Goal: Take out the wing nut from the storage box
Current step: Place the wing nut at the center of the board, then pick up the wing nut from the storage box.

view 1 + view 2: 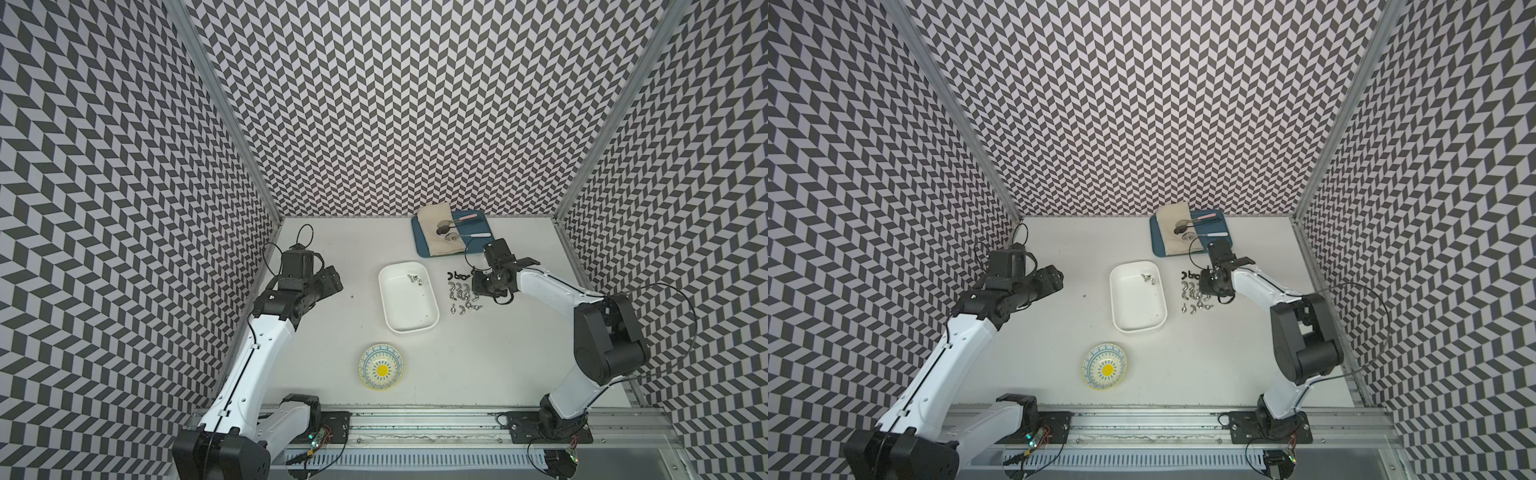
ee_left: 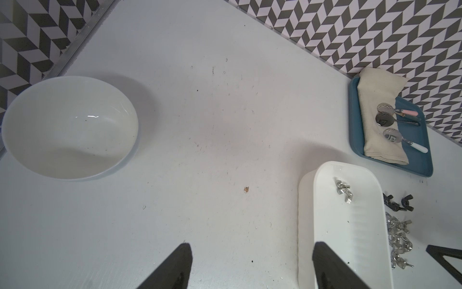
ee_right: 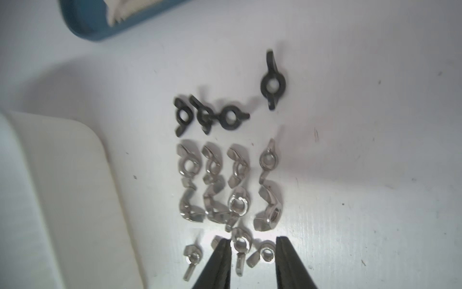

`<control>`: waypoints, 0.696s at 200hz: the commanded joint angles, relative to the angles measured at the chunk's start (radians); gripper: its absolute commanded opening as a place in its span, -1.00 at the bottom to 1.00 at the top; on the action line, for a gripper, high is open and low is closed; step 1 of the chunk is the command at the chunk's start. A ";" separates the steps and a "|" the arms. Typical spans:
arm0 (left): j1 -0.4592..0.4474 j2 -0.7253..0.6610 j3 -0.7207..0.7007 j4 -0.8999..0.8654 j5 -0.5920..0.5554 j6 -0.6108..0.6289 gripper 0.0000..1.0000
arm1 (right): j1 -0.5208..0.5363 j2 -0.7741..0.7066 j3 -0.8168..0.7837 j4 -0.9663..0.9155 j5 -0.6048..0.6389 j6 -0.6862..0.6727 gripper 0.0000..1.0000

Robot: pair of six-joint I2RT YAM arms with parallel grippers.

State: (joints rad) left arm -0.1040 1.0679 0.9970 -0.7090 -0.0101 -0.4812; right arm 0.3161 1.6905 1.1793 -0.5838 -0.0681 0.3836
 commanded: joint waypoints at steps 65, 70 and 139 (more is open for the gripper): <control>0.005 0.017 0.010 0.030 0.006 0.002 0.59 | 0.349 0.190 0.437 -0.065 0.094 -0.021 -0.35; 0.004 0.015 0.011 0.030 0.006 0.001 0.59 | 0.363 0.219 0.467 -0.072 0.105 -0.023 -0.36; 0.005 0.007 0.033 0.011 -0.002 0.014 0.60 | 0.439 0.511 0.699 -0.148 0.268 -0.088 -0.40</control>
State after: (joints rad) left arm -0.1040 1.0821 0.9970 -0.6968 -0.0093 -0.4839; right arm 0.7429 2.1521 1.8263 -0.6888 0.0845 0.3370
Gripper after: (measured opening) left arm 0.799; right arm 0.297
